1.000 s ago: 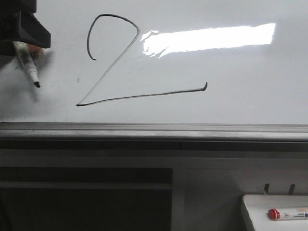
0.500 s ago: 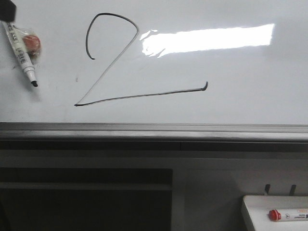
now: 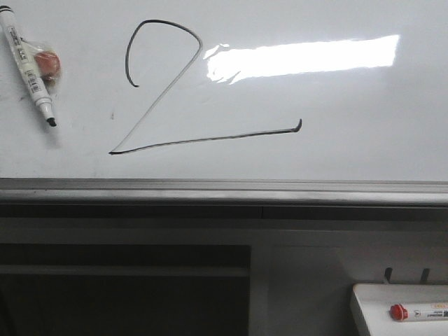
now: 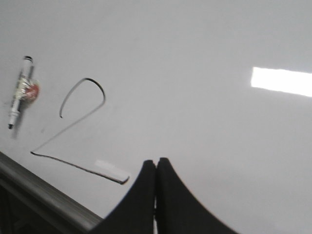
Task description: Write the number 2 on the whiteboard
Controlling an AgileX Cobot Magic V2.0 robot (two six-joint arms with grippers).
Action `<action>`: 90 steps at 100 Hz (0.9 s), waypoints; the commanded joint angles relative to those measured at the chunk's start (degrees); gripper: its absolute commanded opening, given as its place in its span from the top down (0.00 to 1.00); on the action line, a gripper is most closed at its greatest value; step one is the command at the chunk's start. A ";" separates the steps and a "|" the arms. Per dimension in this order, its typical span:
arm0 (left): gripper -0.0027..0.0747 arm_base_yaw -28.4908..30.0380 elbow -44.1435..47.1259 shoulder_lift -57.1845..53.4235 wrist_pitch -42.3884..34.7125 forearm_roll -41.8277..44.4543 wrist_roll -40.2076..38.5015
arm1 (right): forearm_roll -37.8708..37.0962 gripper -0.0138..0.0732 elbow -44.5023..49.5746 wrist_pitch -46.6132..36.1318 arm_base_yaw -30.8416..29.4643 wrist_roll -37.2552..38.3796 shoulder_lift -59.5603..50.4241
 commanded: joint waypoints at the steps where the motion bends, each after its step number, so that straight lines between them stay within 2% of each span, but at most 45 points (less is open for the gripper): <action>1: 0.99 0.24 1.61 -4.15 -3.51 -0.65 -0.32 | -0.34 0.92 0.63 -5.37 -0.36 0.07 -1.09; 20: 0.99 0.24 4.81 -9.46 -3.51 -3.00 -0.32 | -0.34 0.92 1.18 -5.28 -0.36 0.07 -0.97; 90: 0.99 0.24 9.43 -11.29 -5.37 -2.83 -0.32 | -0.34 0.92 1.18 -5.28 -0.36 0.07 -0.97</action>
